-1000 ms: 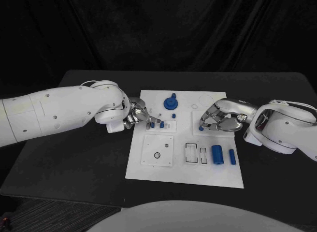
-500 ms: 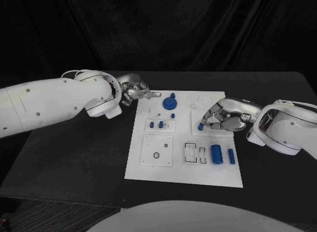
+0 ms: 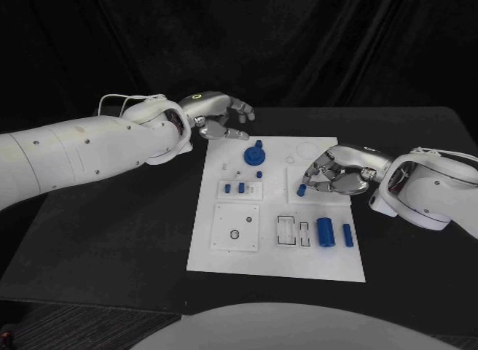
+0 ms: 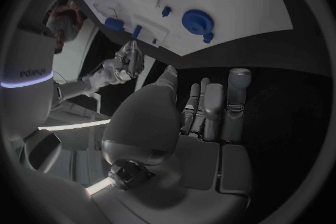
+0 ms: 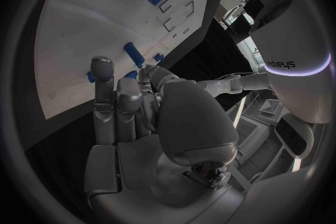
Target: Assemble the parts on the task board
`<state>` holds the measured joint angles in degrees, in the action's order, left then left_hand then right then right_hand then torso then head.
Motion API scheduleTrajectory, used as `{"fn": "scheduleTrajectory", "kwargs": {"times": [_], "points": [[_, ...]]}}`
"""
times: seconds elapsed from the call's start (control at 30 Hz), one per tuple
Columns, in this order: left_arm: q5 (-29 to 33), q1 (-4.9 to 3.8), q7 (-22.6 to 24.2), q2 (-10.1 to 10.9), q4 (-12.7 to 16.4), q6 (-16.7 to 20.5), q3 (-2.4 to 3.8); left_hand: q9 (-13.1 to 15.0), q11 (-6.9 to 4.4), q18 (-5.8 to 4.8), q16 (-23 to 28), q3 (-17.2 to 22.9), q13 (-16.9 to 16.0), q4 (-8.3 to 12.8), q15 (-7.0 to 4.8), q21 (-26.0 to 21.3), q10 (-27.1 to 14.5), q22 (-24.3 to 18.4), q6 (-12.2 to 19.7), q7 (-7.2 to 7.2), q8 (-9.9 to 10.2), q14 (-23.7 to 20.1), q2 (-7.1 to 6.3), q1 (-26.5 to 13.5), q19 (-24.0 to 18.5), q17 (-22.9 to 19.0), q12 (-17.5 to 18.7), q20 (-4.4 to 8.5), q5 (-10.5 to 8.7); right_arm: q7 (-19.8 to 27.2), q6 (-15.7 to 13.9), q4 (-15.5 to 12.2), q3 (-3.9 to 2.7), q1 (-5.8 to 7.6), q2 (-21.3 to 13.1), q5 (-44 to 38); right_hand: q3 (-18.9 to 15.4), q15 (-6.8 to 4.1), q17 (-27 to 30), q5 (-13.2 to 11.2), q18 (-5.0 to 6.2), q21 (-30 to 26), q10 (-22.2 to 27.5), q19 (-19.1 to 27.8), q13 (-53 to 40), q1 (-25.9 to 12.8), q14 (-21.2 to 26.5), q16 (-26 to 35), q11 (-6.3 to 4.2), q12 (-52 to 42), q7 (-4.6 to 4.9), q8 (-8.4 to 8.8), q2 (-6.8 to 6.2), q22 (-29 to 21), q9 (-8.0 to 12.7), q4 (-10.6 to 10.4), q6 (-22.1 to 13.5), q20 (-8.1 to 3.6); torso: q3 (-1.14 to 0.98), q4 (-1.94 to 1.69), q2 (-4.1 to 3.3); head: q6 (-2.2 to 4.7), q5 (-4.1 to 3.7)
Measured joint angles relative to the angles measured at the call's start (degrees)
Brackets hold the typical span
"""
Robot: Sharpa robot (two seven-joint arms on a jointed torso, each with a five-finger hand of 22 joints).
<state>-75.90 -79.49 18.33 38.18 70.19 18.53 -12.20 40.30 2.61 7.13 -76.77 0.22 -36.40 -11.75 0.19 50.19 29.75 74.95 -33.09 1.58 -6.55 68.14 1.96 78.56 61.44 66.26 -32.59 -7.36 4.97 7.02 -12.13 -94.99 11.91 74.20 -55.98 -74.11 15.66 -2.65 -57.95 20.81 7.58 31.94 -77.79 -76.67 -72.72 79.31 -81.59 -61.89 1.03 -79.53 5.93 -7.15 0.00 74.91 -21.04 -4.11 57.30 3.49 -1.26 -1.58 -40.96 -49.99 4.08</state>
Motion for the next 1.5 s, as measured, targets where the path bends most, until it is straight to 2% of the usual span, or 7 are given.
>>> {"fn": "scheduleTrajectory", "kwargs": {"times": [0.2, 0.3, 0.47, 0.7, 0.97, 1.27, 1.5], "points": [[-9.7, 1.29, 5.3, -1.9, -1.1, 0.8, -0.03, -11.9, -2.31, 0.0, 0.4, 2.4, 12.7, 2.4, -1.55, -1.7, -0.6, 0.0, -3.3, -3.54, 1.6, 0.9, -1.27, 3.7, 2.3, -1.8, 6.8, 0.48, 0.7, 0.0, 0.0, 0.0, 0.0, -0.02, -0.1, 0.0, 0.0, 0.0, 0.0, 0.0, 0.01, 0.0, 0.0, 0.0, 0.0, 0.0, 0.0, 0.0, 0.0, 0.0, 0.0, 0.0, 0.0, 0.0, 0.0, 0.0, 0.0, 0.0, 0.12, -0.04, -0.2, 0.0, -0.45], [-12.4, 1.57, 6.2, -2.6, -1.4, 0.8, 0.0, -15.7, -2.6, -0.01, -0.7, 3.1, 16.2, 3.6, -1.82, 0.0, 0.9, 0.0, -5.0, -3.95, 2.0, 2.8, -1.76, 4.7, 4.6, -0.7, 8.0, 0.67, 0.76, 0.1, 0.0, 0.0, 0.0, -0.03, -0.1, 0.0, 0.0, 0.0, 0.0, 0.0, 0.0, 0.0, 0.0, 0.0, 0.0, 0.0, 0.0, 0.0, 0.0, 0.0, 0.0, 0.0, -0.01, 0.0, 0.0, 0.0, 0.0, 0.0, 0.24, -0.07, -0.3, 0.0, -0.39], [-14.7, 1.72, 6.5, -3.3, -1.7, 0.0, 0.0, -20.3, -2.07, -0.02, -2.3, 3.7, 19.4, 4.2, -2.03, 2.1, 3.8, 0.0, -7.3, -3.81, 2.1, 5.2, -1.86, 4.8, 7.7, 0.4, 8.3, 1.02, 0.1, 0.2, 0.0, 0.0, 0.0, -0.07, -0.1, 0.0, -0.2, 0.0, -0.1, -0.9, 0.0, 0.0, 0.0, 0.0, 0.0, -0.4, 0.0, 0.0, 0.0, 0.0, 0.0, 0.0, -0.37, 0.0, -0.1, -0.2, 0.0, 0.0, 0.46, 0.03, -0.45, 0.0, -0.23], [-16.3, 2.03, 6.5, -3.8, -1.7, -1.6, 0.01, -24.5, -1.28, -0.01, -4.0, 3.5, 20.8, 4.3, -1.92, 4.4, 8.4, 0.0, -10.6, -3.39, 2.1, 7.5, -3.08, 4.1, 10.8, 1.3, 8.0, 1.54, -1.16, 0.6, -0.1, -0.1, 0.0, -0.11, -0.2, 0.0, -0.2, 0.0, -0.4, -1.1, 0.0, 0.2, 0.0, 0.0, -0.2, -0.9, 0.0, -0.3, 0.0, 0.0, 0.0, 0.0, -0.46, 0.0, -0.2, -0.5, 0.0, 0.0, 0.68, 0.12, -0.52, 0.0, -0.39], [-17.0, 2.83, 6.2, -4.8, -1.8, -3.5, 0.01, -24.8, -1.29, -0.02, -4.3, 3.8, 19.8, 4.7, -2.05, 5.2, 10.7, 0.0, -12.9, -1.91, 1.2, 7.7, -3.31, 4.4, 11.4, 1.4, 7.3, 1.67, -0.69, 1.3, -0.7, -0.3, 0.0, -0.13, -0.4, 0.0, -0.4, 0.0, -0.7, -1.9, 0.01, 0.7, -0.3, 0.0, -0.6, -1.4, 0.0, -0.7, 0.08, -0.4, 0.0, 0.0, -0.38, 0.0, -0.2, -0.7, 0.0, 0.0, 0.67, 0.23, -0.52, 0.0, -0.29], [-17.2, 3.52, 6.0, -5.2, -1.8, -4.7, 0.01, -24.9, -1.37, -0.02, -4.6, 4.1, 19.3, 4.9, -1.93, 5.7, 11.8, 0.0, -13.6, -1.79, 1.0, 7.9, -3.31, 4.4, 11.7, 1.6, 6.9, 1.73, -0.69, 1.7, -1.2, -0.4, 0.0, -0.14, -0.6, 0.1, -0.4, 0.0, -0.8, -2.0, 0.0, 0.7, -0.4, 0.0, -0.6, -1.4, 0.0, -0.7, -0.01, -0.4, 0.0, 0.0, -0.38, 0.0, -0.2, -0.7, 0.0, 0.0, 0.64, 0.3, -0.55, 0.0, -0.38], [-17.3, 3.8, 5.6, -5.6, -2.0, -5.8, 0.01, -25.1, -1.98, -0.02, -4.6, 5.9, 18.9, 5.4, -2.14, 5.8, 13.7, 0.0, -15.6, -0.62, 0.3, 8.2, -3.44, 6.1, 11.8, 1.3, 7.1, 1.73, 2.47, 2.0, -1.5, -0.4, 0.0, -0.15, -0.7, 0.1, -0.4, 0.0, -0.8, -2.0, 0.0, 0.9, -0.4, 0.0, -0.6, -1.4, 0.0, -0.9, -0.01, -0.4, 0.0, 0.0, -0.38, 0.0, -0.2, -0.7, 0.0, 0.0, 0.64, 0.37, -0.59, 0.0, -0.24]]}}
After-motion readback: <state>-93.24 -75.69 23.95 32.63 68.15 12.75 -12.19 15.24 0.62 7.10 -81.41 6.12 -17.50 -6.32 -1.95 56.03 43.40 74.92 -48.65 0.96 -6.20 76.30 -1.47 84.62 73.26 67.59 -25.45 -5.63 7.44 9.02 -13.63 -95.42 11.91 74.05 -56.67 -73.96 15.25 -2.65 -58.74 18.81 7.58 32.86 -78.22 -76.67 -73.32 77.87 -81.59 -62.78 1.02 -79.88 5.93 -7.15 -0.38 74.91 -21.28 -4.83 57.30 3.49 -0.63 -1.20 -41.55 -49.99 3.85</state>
